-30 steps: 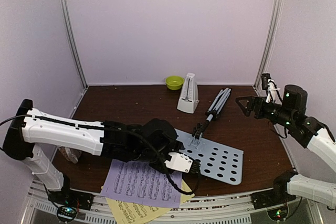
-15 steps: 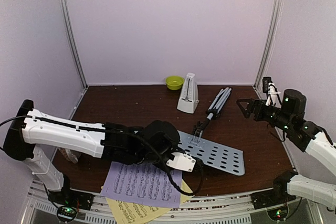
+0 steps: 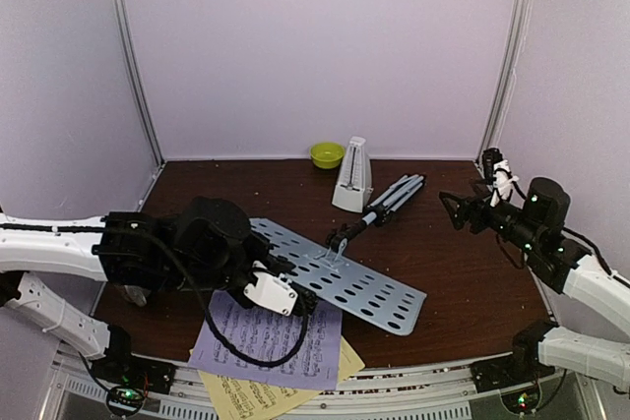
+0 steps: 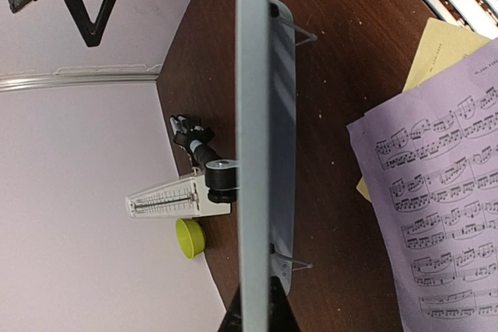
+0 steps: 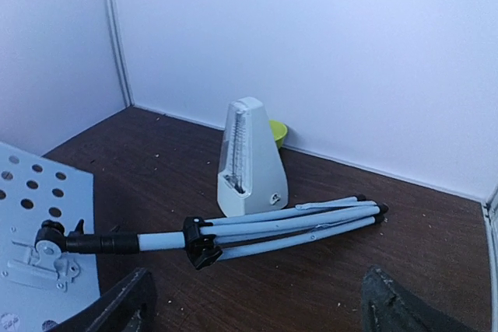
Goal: Set up the instrument practice props
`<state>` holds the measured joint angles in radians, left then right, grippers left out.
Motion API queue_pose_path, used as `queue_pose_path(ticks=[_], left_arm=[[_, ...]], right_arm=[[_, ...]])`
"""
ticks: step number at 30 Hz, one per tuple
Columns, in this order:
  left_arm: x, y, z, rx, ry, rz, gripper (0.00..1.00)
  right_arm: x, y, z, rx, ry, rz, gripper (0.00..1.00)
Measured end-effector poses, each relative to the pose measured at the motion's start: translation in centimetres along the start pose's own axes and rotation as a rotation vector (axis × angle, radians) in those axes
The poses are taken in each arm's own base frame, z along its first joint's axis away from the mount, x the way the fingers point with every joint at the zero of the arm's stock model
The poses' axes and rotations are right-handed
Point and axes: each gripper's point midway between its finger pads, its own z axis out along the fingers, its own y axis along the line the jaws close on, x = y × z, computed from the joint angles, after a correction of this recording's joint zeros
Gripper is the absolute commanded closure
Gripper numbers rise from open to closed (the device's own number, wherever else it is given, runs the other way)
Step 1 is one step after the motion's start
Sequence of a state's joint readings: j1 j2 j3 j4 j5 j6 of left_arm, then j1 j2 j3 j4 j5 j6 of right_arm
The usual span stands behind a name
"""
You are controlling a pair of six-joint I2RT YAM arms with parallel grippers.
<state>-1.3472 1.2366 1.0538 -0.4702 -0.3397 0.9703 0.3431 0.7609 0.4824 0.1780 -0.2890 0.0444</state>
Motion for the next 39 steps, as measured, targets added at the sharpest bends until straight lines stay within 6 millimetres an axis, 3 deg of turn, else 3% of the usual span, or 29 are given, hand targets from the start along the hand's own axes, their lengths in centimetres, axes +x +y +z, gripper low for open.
queue_pose_path(ticks=[6,12,17,24,30,35,39], left_arm=[[0.9,-0.9,-2.0,0.043,0.000,0.086,1.00],[1.3,-1.5,-3.0,0.086,-0.001,0.128,1.00],[1.0,-0.9,-3.8,0.090,-0.013,0.128,1.00],[1.1,-1.1,-4.2,0.109,-0.018,0.132,1.00],[0.7,-0.2,-5.3,0.107,-0.037,0.123,1.00],[0.6,-0.1,-5.6,0.107,-0.046,0.117,1.00],[0.6,-0.2,-5.6,0.114,-0.046,0.119,1.00]], right_arm=[[0.3,4.5,1.7,-0.210,0.049,-0.211,0.18],[2.7,10.5,2.4,-0.405,0.131,-0.403,0.23],[4.9,13.4,3.3,-0.482,0.224,-0.539,0.28],[6.5,15.0,5.5,-0.499,0.311,-0.725,0.29],[9.1,15.9,7.4,-0.536,0.367,-0.841,0.30],[10.4,16.8,8.7,-0.543,0.370,-0.940,0.37],[10.5,17.5,9.5,-0.546,0.346,-1.001,0.42]])
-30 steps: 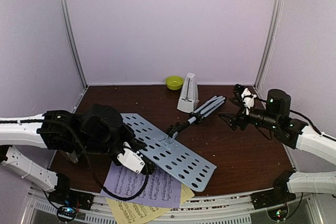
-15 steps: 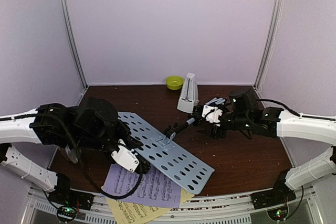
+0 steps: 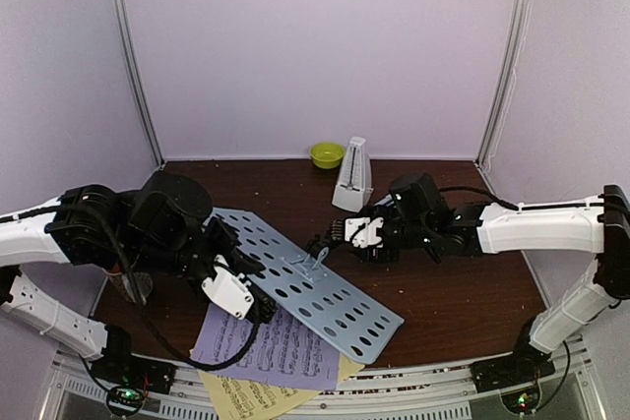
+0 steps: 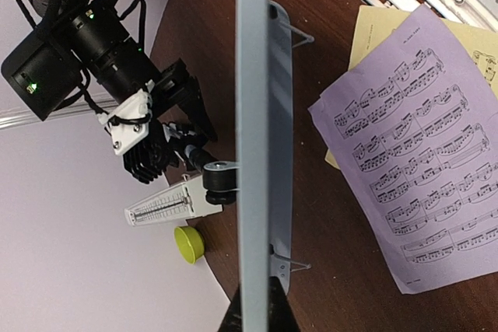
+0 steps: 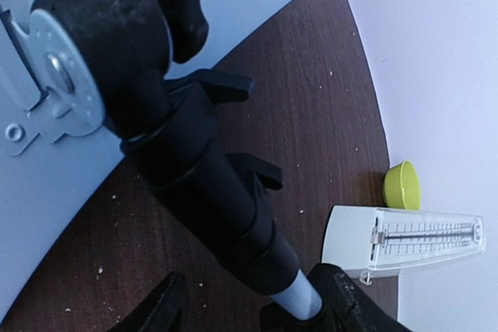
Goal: Set up the instrument practice props
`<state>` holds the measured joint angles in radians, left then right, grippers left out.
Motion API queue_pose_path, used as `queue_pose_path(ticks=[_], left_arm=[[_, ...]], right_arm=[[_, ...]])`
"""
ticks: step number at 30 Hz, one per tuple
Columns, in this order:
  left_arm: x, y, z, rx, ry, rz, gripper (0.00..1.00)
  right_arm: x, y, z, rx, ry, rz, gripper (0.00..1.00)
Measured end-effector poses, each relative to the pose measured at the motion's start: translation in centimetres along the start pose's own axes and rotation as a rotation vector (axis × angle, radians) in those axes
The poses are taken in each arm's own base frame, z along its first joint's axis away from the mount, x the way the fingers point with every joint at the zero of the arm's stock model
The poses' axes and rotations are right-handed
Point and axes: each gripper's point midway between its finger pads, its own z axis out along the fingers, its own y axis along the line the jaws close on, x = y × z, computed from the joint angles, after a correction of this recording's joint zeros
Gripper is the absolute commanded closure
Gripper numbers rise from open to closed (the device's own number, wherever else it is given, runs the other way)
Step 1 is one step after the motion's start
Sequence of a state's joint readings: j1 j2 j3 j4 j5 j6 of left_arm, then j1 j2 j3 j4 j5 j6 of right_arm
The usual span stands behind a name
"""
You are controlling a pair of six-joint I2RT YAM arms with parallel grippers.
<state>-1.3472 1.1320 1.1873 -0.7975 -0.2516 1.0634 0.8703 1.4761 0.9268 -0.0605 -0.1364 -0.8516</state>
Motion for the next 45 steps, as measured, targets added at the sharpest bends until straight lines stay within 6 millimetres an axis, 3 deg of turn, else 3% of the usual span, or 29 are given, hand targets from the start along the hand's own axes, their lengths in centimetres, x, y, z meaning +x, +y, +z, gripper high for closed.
queue_pose_path(ticks=[13,21,23,26,27,32,36,41,45], left_arm=[[0.1,0.0,-0.2,-0.001,0.001,0.001,1.00],[0.2,0.1,-0.3,-0.005,0.007,0.006,1.00],[0.3,0.3,-0.5,-0.014,0.011,0.010,0.95],[0.4,0.6,-0.6,-0.027,0.015,0.015,0.75],[0.3,1.3,-0.8,-0.054,0.010,0.012,0.64],[0.3,4.4,-3.8,-0.198,-0.019,-0.008,0.05],[1.0,7.3,-8.2,-0.381,-0.049,-0.085,0.02],[2.7,11.3,-15.2,-0.704,-0.137,-0.311,0.02],[4.8,12.3,-18.0,-0.865,-0.173,-0.523,0.02]], right_arm=[[-1.3,-0.8,2.0,0.057,-0.047,-0.136,0.58],[-1.6,-0.8,2.4,0.076,-0.053,-0.250,0.91],[-1.8,-1.1,2.4,0.088,-0.059,-0.258,0.97],[-1.9,-1.2,2.4,0.097,-0.063,-0.258,1.00],[-1.8,-1.1,2.4,0.095,-0.062,-0.257,1.00],[-2.0,-1.3,2.3,0.112,-0.078,-0.249,1.00],[-2.2,-1.8,1.8,0.128,-0.097,-0.223,1.00],[-2.3,-2.8,0.5,0.138,-0.133,-0.142,1.00],[-3.2,-5.1,-1.3,0.173,-0.166,-0.047,1.00]])
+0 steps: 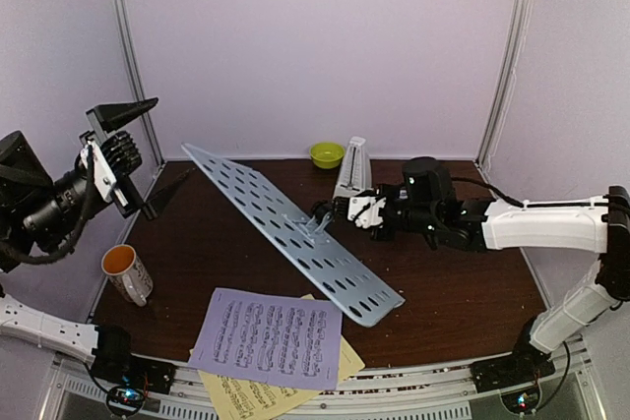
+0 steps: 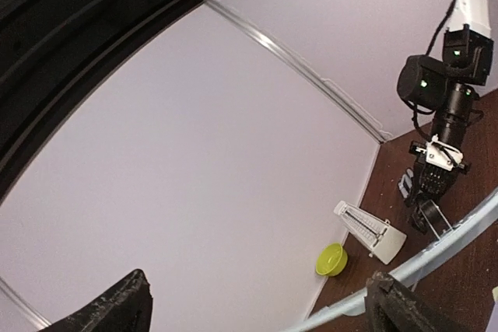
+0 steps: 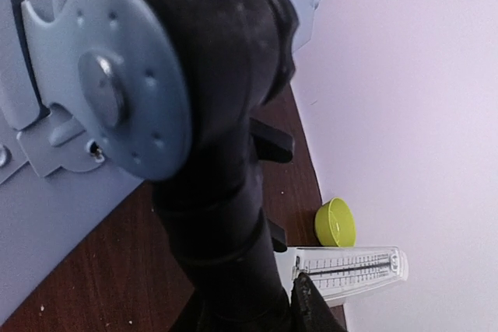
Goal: Set up the instrument practice props
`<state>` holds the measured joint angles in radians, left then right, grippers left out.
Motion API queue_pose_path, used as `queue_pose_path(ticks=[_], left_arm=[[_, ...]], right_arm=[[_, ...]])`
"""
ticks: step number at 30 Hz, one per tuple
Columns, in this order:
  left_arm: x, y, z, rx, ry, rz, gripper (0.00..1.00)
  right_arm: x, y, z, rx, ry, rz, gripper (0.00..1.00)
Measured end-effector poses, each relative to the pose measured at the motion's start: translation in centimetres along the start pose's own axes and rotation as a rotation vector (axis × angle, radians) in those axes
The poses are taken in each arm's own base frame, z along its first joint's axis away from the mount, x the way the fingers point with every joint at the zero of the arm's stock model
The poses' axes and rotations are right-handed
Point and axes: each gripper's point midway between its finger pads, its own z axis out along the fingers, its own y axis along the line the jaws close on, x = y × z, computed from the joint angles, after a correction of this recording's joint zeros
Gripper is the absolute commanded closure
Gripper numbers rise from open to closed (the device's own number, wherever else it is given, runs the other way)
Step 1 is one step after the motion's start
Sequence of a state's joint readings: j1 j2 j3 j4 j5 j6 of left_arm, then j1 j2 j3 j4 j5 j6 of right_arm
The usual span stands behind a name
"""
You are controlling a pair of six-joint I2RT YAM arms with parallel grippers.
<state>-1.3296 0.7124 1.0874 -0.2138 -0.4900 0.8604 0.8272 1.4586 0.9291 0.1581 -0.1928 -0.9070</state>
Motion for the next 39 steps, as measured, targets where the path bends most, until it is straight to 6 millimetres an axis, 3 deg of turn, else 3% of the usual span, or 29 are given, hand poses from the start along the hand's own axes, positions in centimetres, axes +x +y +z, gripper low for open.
queue_pose_path(ticks=[7,13,23,29,39], left_arm=[[3.2,3.0,0.9,-0.179,0.134,-0.270,0.02],[8.3,5.3,1.6,-0.350,0.277,-0.509,0.02],[13.5,0.8,6.5,-0.291,0.439,-0.709,0.02],[13.5,-0.4,7.5,-0.248,0.397,-0.794,0.02],[15.6,-6.4,10.9,-0.117,0.415,-0.842,0.02]], right_arm=[[-4.0,-6.9,-2.9,0.119,-0.098,0.223,1.00],[-5.9,-11.2,-6.8,0.179,-0.171,0.416,1.00],[-6.8,-16.6,-12.0,0.269,-0.249,0.726,1.00],[-6.6,-17.8,-12.8,0.295,-0.287,0.858,1.00],[-7.2,-20.4,-14.2,0.393,-0.390,1.011,1.00]])
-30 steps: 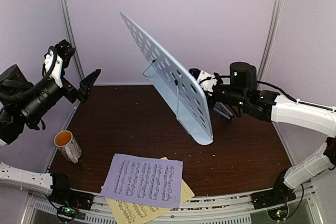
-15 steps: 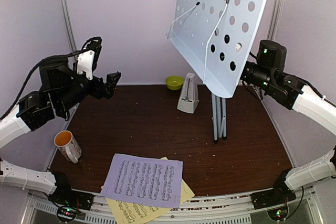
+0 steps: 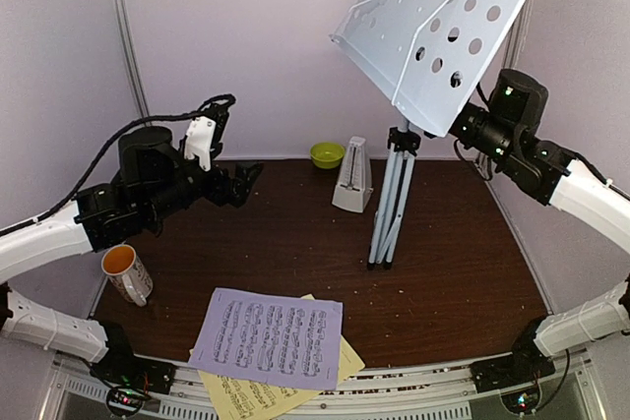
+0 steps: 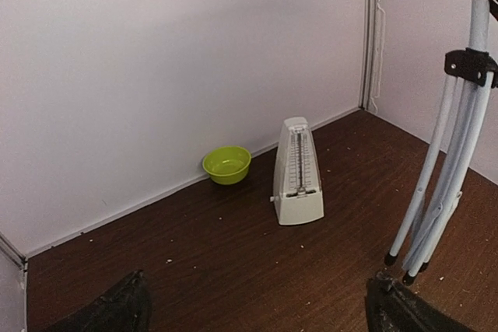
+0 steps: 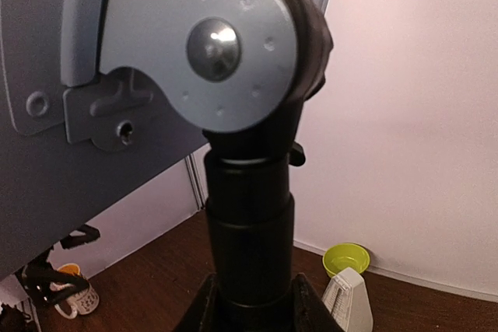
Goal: Set up the instrument practice props
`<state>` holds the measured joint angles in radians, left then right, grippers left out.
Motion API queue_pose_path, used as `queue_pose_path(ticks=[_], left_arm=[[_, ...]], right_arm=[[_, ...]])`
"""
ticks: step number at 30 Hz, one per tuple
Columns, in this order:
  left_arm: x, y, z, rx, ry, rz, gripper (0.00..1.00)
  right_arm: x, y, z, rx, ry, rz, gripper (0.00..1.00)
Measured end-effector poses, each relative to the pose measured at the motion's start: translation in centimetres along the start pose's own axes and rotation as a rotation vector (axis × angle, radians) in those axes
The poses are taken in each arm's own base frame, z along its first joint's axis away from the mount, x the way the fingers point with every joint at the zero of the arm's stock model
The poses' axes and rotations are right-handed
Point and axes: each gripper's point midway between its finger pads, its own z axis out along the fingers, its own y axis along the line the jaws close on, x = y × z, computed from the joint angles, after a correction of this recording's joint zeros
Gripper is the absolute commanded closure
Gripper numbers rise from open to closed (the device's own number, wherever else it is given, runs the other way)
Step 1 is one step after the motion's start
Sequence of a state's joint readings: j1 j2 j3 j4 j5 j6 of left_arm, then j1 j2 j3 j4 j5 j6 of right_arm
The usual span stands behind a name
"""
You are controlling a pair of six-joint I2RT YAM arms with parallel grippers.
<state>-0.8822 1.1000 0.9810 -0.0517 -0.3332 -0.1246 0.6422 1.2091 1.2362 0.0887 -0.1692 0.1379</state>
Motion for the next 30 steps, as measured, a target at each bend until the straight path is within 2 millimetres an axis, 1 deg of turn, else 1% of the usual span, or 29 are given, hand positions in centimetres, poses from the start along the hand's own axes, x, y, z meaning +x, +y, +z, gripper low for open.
queue_pose_path(ticks=[2,6,9,10,11,13,18,22,27,30], left_arm=[[0.6,-1.0,1.1,0.038,0.008,-0.005,0.02],[1.6,-4.0,3.0,0.165,0.007,-0.006,0.03],[2.3,-6.2,4.1,0.266,0.001,-0.001,0.06],[2.5,-6.8,4.3,0.296,-0.002,0.000,0.08],[2.7,-7.4,4.5,0.323,-0.006,0.004,0.09],[2.8,-8.6,4.7,0.380,-0.022,0.014,0.15],[2.9,-11.7,5.0,0.531,-0.074,0.052,0.33],[3.5,-13.4,5.0,0.614,-0.088,0.072,0.38],[4.0,-14.8,4.9,0.659,-0.095,0.098,0.43],[3.4,-15.1,5.2,0.643,-0.103,0.106,0.47]], right_arm=[[-0.7,0.0,0.0,-0.001,-0.028,0.033,1.00],[-2.0,0.6,-0.1,-0.044,-0.077,0.079,1.00],[-2.7,1.9,-0.3,-0.127,-0.093,0.098,1.00],[-2.9,2.7,-0.4,-0.173,-0.098,0.108,1.00],[-3.0,3.0,-0.5,-0.186,-0.099,0.110,1.00],[-3.4,4.3,-0.8,-0.264,-0.109,0.124,1.00],[-4.8,7.3,-1.8,-0.461,-0.147,0.156,1.00],[-5.7,9.5,-2.9,-0.605,-0.176,0.171,1.00],[-6.9,10.6,-4.0,-0.686,-0.216,0.159,1.00],[-7.0,10.9,-4.2,-0.702,-0.221,0.154,1.00]])
